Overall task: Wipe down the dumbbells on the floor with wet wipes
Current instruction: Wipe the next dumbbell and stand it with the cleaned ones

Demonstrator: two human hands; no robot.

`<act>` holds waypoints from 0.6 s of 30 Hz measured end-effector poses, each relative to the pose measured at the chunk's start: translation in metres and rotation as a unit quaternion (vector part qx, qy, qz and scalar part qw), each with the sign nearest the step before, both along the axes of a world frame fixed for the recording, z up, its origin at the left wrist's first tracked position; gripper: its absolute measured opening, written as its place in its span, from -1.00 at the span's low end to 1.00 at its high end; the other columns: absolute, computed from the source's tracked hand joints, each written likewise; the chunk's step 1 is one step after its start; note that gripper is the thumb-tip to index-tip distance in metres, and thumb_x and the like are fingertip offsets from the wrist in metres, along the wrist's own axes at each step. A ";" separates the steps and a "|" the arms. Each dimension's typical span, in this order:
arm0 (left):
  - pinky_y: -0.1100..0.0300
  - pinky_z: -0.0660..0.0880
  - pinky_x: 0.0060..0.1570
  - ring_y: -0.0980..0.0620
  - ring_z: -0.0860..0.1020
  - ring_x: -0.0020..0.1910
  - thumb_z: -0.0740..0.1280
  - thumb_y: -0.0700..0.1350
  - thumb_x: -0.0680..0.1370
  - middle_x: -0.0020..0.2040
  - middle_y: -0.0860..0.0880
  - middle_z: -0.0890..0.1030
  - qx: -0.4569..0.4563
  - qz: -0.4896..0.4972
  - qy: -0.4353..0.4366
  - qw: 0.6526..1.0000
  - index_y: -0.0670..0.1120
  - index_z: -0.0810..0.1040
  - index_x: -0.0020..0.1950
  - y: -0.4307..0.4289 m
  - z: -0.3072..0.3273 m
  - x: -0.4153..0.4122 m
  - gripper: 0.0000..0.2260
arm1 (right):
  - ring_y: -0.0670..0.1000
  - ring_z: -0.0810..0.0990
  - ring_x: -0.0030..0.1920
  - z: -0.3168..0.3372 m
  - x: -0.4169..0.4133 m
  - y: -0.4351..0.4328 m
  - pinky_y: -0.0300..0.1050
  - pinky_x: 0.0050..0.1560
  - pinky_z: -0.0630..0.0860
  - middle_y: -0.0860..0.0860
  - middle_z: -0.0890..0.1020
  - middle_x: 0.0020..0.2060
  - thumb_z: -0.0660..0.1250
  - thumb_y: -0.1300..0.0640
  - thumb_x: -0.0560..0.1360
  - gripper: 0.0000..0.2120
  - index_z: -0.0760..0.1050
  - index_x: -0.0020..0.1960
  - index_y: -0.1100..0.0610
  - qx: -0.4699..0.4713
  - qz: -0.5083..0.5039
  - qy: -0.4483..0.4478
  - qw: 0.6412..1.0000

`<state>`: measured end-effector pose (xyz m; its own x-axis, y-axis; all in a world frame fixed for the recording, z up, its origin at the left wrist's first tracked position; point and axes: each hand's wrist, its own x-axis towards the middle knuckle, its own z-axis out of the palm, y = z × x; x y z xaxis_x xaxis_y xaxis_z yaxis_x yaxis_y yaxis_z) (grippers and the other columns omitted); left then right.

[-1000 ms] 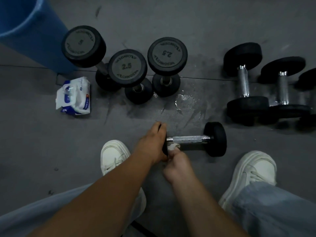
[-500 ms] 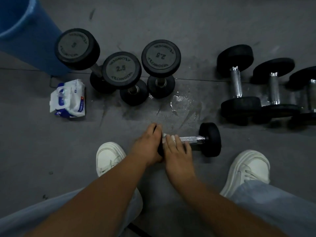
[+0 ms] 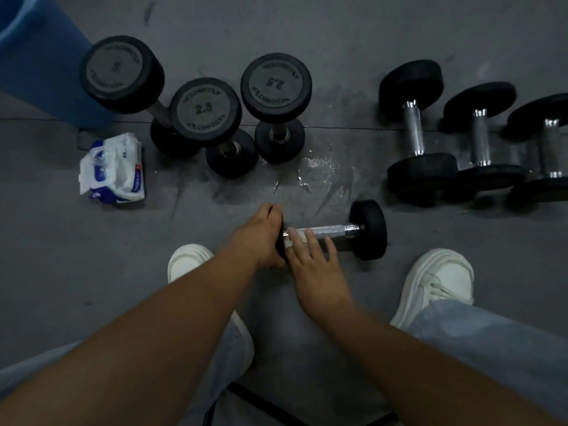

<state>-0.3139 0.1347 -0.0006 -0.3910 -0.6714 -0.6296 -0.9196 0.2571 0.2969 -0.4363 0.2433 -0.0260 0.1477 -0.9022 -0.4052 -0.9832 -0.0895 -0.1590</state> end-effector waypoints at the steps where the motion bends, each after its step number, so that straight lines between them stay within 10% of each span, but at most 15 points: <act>1: -0.07 0.49 0.20 -0.14 0.42 0.33 0.61 -0.01 0.23 0.48 -0.05 0.15 0.003 -0.003 -0.011 1.000 -0.09 0.11 0.51 -0.003 0.000 -0.001 -0.01 | 0.16 0.20 0.50 0.001 0.001 -0.003 0.24 0.44 0.05 0.03 0.21 0.52 0.21 0.14 0.41 -0.43 0.36 0.44 0.10 0.001 -0.006 0.000 1.000; 9: 0.00 0.49 0.14 -0.14 0.44 0.32 0.62 -0.05 0.21 0.48 -0.04 0.16 0.019 0.000 -0.031 0.999 -0.08 0.08 0.54 -0.009 -0.001 -0.001 0.05 | 0.12 -0.02 0.55 -0.001 -0.005 -0.041 0.24 0.46 -0.16 0.00 0.20 0.52 0.09 0.11 0.58 -0.47 0.11 0.53 0.07 -0.003 0.005 0.003 1.000; 18: -0.06 0.50 0.14 -0.14 0.45 0.31 0.63 -0.05 0.20 0.47 -0.02 0.15 0.024 0.005 -0.010 1.000 -0.05 0.08 0.54 -0.006 0.000 -0.001 0.06 | 0.12 0.59 0.06 0.014 -0.003 -0.043 -0.02 0.26 0.26 0.07 0.67 -0.04 0.12 0.21 0.45 -0.61 0.45 0.24 0.12 -0.120 -0.234 -0.245 0.933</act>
